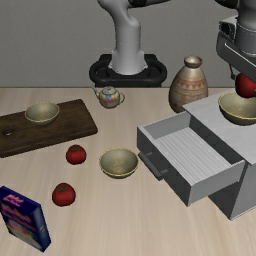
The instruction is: Pick the tomato in the top layer of the drawer and place it on the porcelain bowl at the top of the cabinet
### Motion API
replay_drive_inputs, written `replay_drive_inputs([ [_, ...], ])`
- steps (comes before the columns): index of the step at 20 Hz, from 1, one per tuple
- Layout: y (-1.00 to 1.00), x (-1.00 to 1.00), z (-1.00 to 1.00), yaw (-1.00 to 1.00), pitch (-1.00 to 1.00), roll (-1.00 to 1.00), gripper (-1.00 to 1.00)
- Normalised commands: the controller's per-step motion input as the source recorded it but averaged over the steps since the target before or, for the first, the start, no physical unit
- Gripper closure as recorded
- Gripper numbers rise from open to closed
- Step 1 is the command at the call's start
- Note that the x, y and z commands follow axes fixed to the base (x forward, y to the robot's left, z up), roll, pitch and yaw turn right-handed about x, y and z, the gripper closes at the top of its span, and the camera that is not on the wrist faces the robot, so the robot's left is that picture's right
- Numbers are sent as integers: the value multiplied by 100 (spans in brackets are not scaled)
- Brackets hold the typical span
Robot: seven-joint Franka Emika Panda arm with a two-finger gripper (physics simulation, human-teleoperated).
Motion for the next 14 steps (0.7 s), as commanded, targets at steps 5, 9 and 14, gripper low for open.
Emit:
replay_drive_inputs([
  [5,0,-20,0,0,0,0,-100],
  [9,0,0,0,0,0,0,-100],
  [14,0,0,0,0,0,0,-100],
])
